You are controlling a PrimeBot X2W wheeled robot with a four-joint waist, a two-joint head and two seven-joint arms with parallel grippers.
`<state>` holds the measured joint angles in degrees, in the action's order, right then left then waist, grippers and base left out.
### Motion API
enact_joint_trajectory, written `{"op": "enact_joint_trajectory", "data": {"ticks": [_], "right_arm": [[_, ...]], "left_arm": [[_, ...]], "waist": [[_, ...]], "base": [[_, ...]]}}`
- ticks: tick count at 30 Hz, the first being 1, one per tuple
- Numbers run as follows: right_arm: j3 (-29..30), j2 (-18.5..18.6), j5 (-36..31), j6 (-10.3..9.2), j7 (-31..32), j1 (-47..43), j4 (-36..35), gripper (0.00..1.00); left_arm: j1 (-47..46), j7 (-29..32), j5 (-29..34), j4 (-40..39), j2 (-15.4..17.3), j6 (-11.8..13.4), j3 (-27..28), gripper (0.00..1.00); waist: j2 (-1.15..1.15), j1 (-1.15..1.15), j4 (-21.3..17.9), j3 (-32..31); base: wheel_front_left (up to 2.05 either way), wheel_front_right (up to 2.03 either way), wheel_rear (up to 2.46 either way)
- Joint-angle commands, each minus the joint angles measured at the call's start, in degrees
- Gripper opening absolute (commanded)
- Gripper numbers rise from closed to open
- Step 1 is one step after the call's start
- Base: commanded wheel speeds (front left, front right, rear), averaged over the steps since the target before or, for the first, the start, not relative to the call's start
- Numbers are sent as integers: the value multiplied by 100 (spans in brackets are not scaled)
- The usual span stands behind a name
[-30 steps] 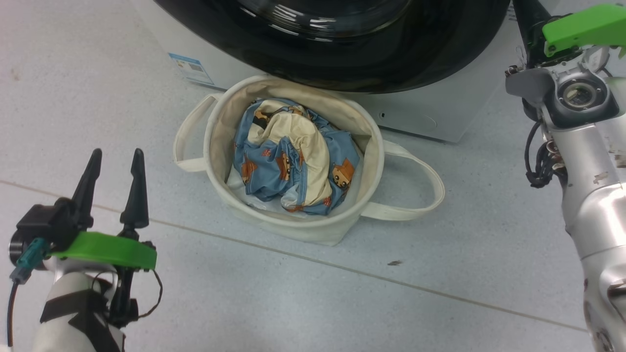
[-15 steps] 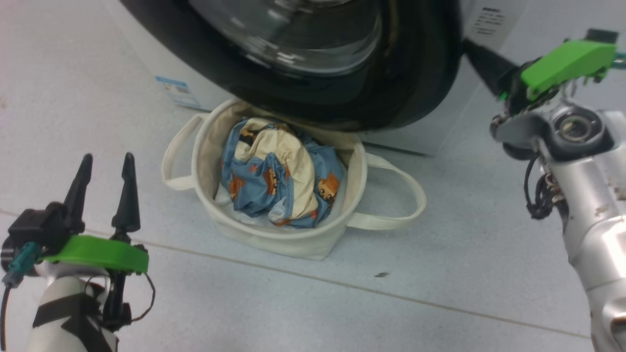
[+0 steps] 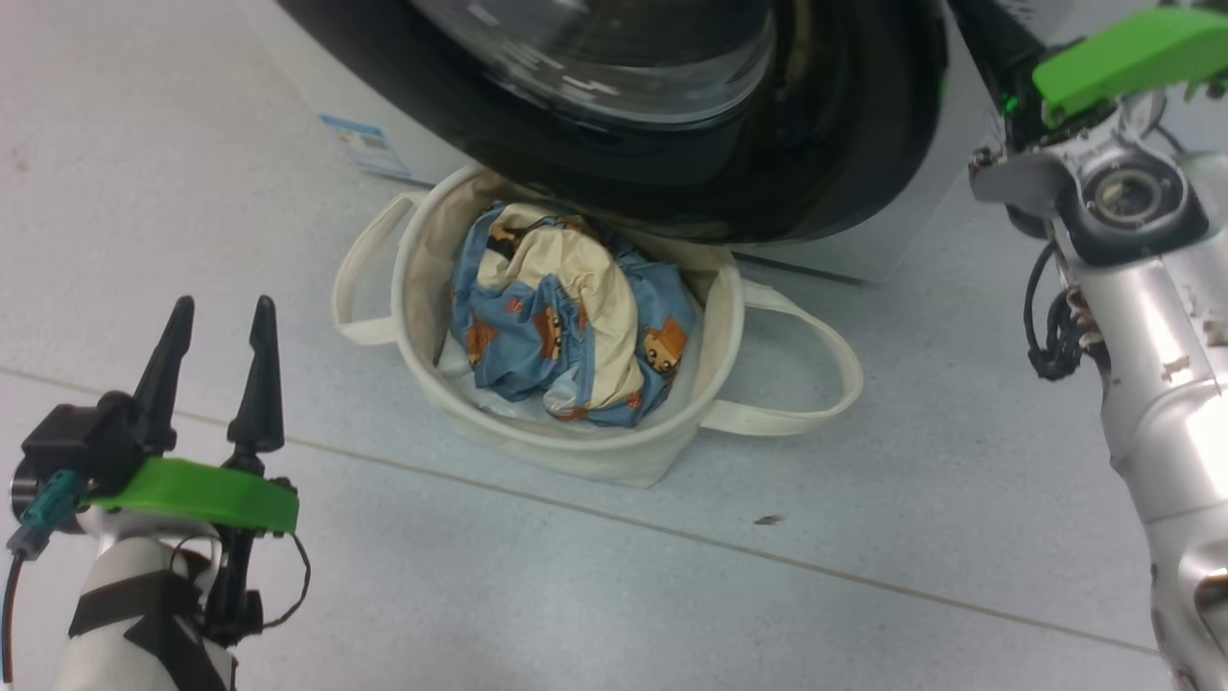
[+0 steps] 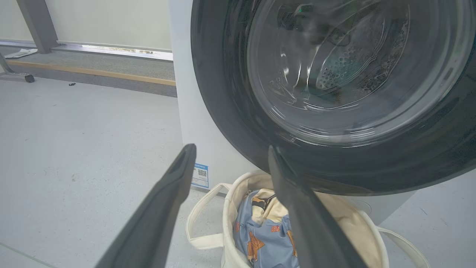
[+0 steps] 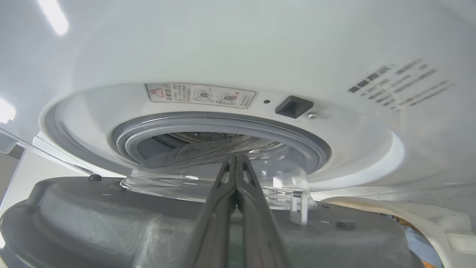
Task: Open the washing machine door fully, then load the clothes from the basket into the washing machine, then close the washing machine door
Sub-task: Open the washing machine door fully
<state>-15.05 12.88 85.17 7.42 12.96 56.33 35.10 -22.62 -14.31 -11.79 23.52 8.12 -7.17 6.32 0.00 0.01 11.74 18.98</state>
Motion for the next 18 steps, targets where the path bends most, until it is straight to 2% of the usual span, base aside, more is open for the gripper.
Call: {"op": "enact_joint_trajectory", "data": {"ticks": [1,8,18], "right_arm": [[-50,-101,-28,7,-8,183,-160,0],[-456,-127,-157,7,344,344,108,0],[-910,-250,231,7,1443,-92,-11,0]], "left_arm": [[-148,-69,-28,-191,196,-32,188,100],[-87,-69,10,-159,193,-32,224,100],[196,-69,58,-37,279,-32,387,100]], "waist": [[0,-1,65,55],[0,-1,56,-70],[0,-1,-126,-597]], "base": [[0,0,0],[0,0,0],[0,0,0]]}}
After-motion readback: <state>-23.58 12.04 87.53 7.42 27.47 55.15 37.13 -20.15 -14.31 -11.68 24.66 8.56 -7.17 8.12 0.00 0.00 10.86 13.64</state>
